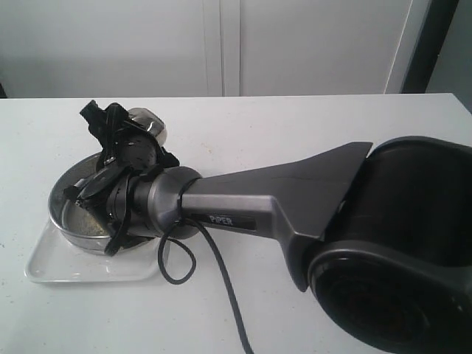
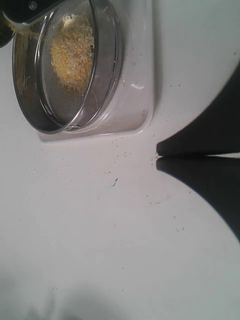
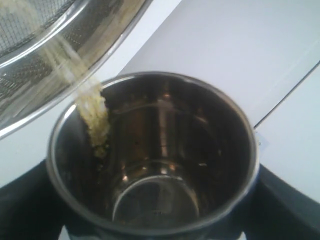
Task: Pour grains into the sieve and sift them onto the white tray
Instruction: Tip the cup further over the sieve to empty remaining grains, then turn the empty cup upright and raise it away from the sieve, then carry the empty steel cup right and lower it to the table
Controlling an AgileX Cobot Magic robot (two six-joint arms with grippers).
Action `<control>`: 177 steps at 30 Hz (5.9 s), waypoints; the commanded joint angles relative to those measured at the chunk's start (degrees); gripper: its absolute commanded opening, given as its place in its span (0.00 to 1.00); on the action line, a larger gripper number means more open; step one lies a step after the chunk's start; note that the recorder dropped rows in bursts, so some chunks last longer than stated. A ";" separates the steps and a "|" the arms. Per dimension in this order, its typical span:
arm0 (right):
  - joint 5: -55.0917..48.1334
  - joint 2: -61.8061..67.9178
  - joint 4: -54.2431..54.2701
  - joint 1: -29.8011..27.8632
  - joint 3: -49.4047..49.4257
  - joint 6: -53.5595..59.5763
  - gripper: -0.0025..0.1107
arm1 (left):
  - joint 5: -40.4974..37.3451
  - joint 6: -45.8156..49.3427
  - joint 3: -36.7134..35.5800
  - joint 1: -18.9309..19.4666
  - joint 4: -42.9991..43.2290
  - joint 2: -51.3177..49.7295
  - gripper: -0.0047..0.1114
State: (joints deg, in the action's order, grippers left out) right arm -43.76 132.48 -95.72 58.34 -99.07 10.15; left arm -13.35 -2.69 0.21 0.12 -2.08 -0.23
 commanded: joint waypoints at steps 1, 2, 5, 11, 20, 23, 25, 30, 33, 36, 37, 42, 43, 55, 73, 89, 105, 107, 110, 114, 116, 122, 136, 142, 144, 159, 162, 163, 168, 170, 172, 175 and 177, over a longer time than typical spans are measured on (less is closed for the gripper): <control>-1.37 -0.73 -1.92 0.97 -0.22 -0.11 0.02 | 0.04 0.01 -0.21 0.03 -0.44 0.23 0.04; -1.20 -0.73 -1.92 0.97 -0.22 -0.11 0.02 | 0.04 0.01 -0.21 0.03 -0.44 0.23 0.04; -1.20 -0.73 -1.92 0.97 -0.22 -0.11 0.02 | 0.04 0.01 -0.21 0.03 -0.44 0.23 0.04; -0.49 -0.73 -1.82 0.97 -0.22 -0.11 0.02 | 0.04 0.01 -0.21 0.03 -0.44 0.23 0.04; 0.36 -0.73 -3.46 0.97 -0.33 2.06 0.02 | 0.04 0.01 -0.21 0.03 -0.44 0.23 0.04; 0.49 -0.73 -4.22 0.97 -0.33 2.06 0.02 | 0.04 0.01 -0.21 0.03 -0.44 0.23 0.04; 0.81 -0.73 -4.22 0.97 -0.46 2.51 0.02 | 0.04 0.01 -0.21 0.03 -0.44 0.23 0.04; 3.02 -0.73 -4.22 0.97 -0.46 3.11 0.02 | 0.04 0.01 -0.21 0.03 -0.44 0.23 0.04; 3.18 -0.73 -4.22 0.97 -0.46 3.09 0.02 | 0.04 0.01 -0.21 0.03 -0.44 0.23 0.04; 3.11 -0.93 -4.22 0.97 -0.46 0.94 0.02 | 0.04 0.01 -0.21 0.03 -0.44 0.23 0.04; 3.59 -0.93 -4.22 0.97 -0.46 -0.51 0.02 | 0.04 0.01 -0.21 0.03 -0.44 0.23 0.04; 4.41 -0.93 -4.22 0.97 -0.46 -0.06 0.02 | 0.04 0.01 -0.21 0.03 -0.44 0.23 0.04; 3.74 -0.93 -4.22 0.97 -0.46 -0.06 0.02 | 0.04 0.01 -0.21 0.03 -0.44 0.23 0.04; 0.33 -0.93 -4.22 0.87 -0.46 -0.52 0.02 | 0.04 0.01 -0.21 0.03 -0.44 0.23 0.04; -5.20 -4.48 1.64 0.87 -0.46 -25.84 0.02 | 0.04 0.01 -0.21 0.03 -0.44 0.23 0.04; -1.80 -11.66 27.99 -2.88 -0.06 -31.87 0.02 | 0.04 0.01 -0.21 0.03 -0.44 0.23 0.04; 6.12 -24.48 57.98 -14.67 6.22 -16.72 0.02 | 0.04 0.01 -0.21 0.03 -0.44 0.23 0.04; 6.97 -25.69 61.21 -16.33 7.47 -15.80 0.02 | 0.04 0.01 -0.21 0.03 -0.44 0.23 0.04; 9.09 -27.67 65.17 -18.79 9.78 -14.31 0.02 | 0.04 0.01 -0.21 0.03 -0.44 0.23 0.04; 12.08 -30.17 68.61 -21.96 12.87 -14.21 0.02 | 0.04 0.01 -0.21 0.03 -0.44 0.23 0.04; 12.85 -31.14 69.85 -23.38 14.11 -14.21 0.02 | 0.04 0.01 -0.21 0.03 -0.44 0.23 0.04; 16.39 -34.68 75.22 -29.17 19.40 -14.03 0.02 | 0.04 0.01 -0.21 0.03 -0.44 0.23 0.04; 30.60 -43.24 80.76 -45.09 35.75 -12.79 0.02 | 0.04 0.01 -0.21 0.03 -0.44 0.23 0.04; 47.97 -43.75 81.17 -53.26 45.56 -14.01 0.02 | 0.04 0.01 -0.21 0.03 -0.44 0.23 0.04; 54.30 -43.75 81.17 -54.72 48.58 -14.79 0.02 | 0.04 0.01 -0.21 0.03 -0.44 0.23 0.04; 75.88 -32.18 80.52 -58.37 54.72 -19.82 0.02 | 0.04 0.01 -0.21 0.03 -0.44 0.23 0.04; 79.65 -29.31 80.52 -58.37 54.72 -19.69 0.02 | 0.04 0.01 -0.21 0.03 -0.44 0.23 0.04; 80.77 -28.47 80.52 -58.45 54.72 -19.59 0.02 | 0.04 0.01 -0.21 0.03 -0.44 0.23 0.04; 86.92 -23.16 80.65 -59.31 54.50 -19.59 0.02 | 0.04 0.01 -0.21 0.03 -0.44 0.23 0.04; 89.09 -21.02 80.77 -60.09 54.50 -19.47 0.02 | 0.04 0.01 -0.21 0.03 -0.44 0.23 0.04; 91.32 -19.18 80.85 -60.52 54.50 -19.47 0.02 | 0.04 0.01 -0.21 0.03 -0.44 0.23 0.04; 94.00 -16.16 80.90 -61.10 54.12 -19.35 0.02 | 0.04 0.01 -0.21 0.03 -0.44 0.23 0.04; 94.11 -14.56 80.90 -61.21 53.10 -19.22 0.02 | 0.04 0.01 -0.21 0.03 -0.44 0.23 0.04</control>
State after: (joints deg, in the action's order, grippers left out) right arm 47.59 116.31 -15.07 -2.22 -44.80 -9.36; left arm -13.35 -2.69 0.21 0.12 -2.08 -0.23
